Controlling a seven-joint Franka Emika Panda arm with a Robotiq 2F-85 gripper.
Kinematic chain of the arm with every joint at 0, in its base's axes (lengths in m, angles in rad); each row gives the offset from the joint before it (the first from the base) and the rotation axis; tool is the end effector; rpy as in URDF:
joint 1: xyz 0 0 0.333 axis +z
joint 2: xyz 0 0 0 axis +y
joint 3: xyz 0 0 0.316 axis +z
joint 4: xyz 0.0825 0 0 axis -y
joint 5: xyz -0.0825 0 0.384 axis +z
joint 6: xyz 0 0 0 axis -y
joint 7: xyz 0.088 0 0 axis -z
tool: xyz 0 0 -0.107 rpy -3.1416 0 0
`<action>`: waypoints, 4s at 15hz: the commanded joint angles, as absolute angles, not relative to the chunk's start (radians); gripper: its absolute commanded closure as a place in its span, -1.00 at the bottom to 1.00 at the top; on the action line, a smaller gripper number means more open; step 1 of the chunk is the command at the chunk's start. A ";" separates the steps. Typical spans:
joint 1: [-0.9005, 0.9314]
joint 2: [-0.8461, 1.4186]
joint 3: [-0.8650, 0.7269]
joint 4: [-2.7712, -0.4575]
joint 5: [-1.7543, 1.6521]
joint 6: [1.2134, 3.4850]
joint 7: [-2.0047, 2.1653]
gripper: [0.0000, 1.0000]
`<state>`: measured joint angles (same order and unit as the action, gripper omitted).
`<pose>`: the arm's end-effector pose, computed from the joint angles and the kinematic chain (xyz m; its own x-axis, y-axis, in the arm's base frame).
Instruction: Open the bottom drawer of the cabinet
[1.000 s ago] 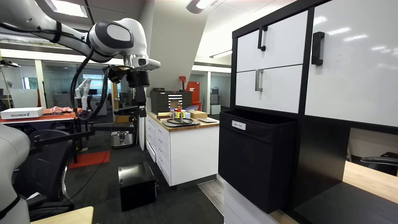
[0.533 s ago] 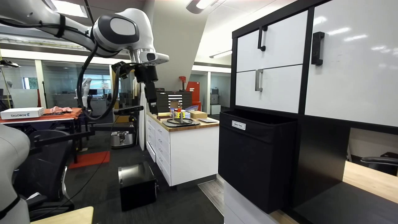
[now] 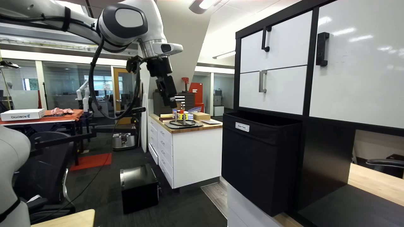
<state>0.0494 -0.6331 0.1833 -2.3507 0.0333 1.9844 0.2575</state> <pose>0.3734 0.1040 0.5773 0.9625 -0.0521 0.2663 -0.0561 -0.9984 0.0075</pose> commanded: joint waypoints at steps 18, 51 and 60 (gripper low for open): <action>0.042 -0.579 0.180 -2.294 -0.027 2.095 0.217 -1.00; -0.049 -0.070 0.147 -1.875 -0.351 2.526 0.315 -1.00; -0.016 0.075 0.082 -1.704 -0.343 2.570 0.287 -1.00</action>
